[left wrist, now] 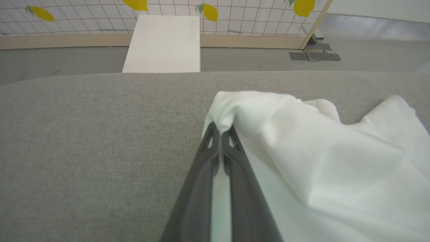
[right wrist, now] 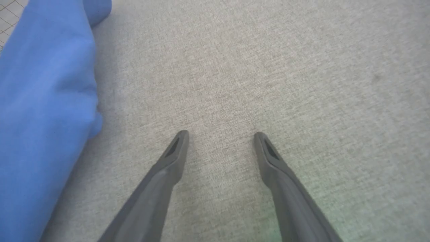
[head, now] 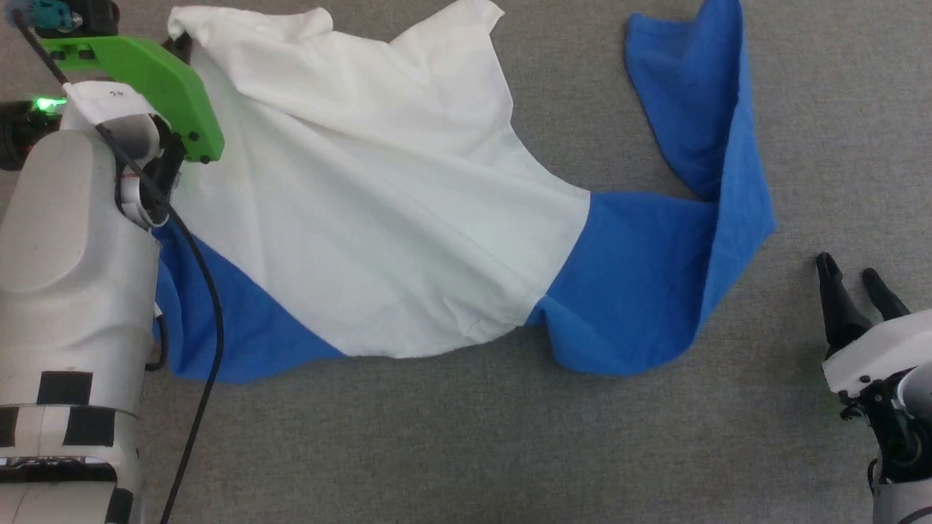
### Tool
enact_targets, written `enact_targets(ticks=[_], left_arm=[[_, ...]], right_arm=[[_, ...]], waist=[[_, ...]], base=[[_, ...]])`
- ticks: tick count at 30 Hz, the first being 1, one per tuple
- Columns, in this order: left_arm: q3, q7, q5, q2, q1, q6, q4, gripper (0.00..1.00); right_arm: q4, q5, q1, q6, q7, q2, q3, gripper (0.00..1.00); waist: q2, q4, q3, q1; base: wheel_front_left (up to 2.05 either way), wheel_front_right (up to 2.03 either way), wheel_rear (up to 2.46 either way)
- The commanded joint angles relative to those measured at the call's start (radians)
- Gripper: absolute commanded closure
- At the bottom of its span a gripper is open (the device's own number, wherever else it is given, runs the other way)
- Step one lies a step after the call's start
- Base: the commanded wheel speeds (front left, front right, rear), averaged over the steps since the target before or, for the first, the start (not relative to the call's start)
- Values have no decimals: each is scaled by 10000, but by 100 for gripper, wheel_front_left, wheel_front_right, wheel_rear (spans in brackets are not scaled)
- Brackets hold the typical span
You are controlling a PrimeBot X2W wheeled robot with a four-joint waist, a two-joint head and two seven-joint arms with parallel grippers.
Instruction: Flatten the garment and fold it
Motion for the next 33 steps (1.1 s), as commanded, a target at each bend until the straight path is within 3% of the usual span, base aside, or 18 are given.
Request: enact_targets(ticks=[1, 4, 7, 8, 9, 14, 22, 27, 33], left_arm=[[-22, -500, 216, 143, -284, -84, -75, 100], [-137, -1294, 319, 41, -370, -172, -37, 100], [-101, -1333, 110, -210, -330, -153, 483, 100], [-66, -1259, 2, -304, -302, -144, 654, 56], [-109, -1288, -29, -366, -279, -193, 776, 0], [134, -1428, -588, -634, -152, -368, 1131, 0], [996, -3907, -1319, -613, 1489, -566, -356, 0], [1406, -5091, -1337, -623, 3786, -328, -1981, 0], [1666, -5316, -1520, -1143, 6169, 124, -3522, 0]], right_arm=[[198, 13, -70, -15, 34, 30, 96, 0], [225, -63, -124, -15, 69, 30, 118, 0], [194, -134, -179, -15, 91, 30, 202, 0], [189, -161, -182, -15, 115, 30, 221, 0], [173, -209, -182, -15, 152, 30, 235, 0], [39, -456, -95, -15, 353, 30, 209, 0], [-463, -711, 235, -15, 736, 30, 188, 0], [-898, -863, 282, -15, 1232, 30, 360, 0], [-1225, -1183, -63, -15, 2019, 30, 970, 0]], waist=[[65, -71, 177, -2], [65, 91, 151, -2], [65, 284, 8, -2], [65, 342, -55, -2], [65, 429, -144, -2], [65, 911, -788, -2], [65, 1780, -2370, -2], [65, 2214, -2844, -2], [65, 2562, -2851, -2]], base=[[0, 0, 0], [0, 0, 0], [0, 0, 0], [0, 0, 0], [0, 0, 0], [0, 0, 0], [0, 0, 0], [0, 0, 0], [0, 0, 0]])
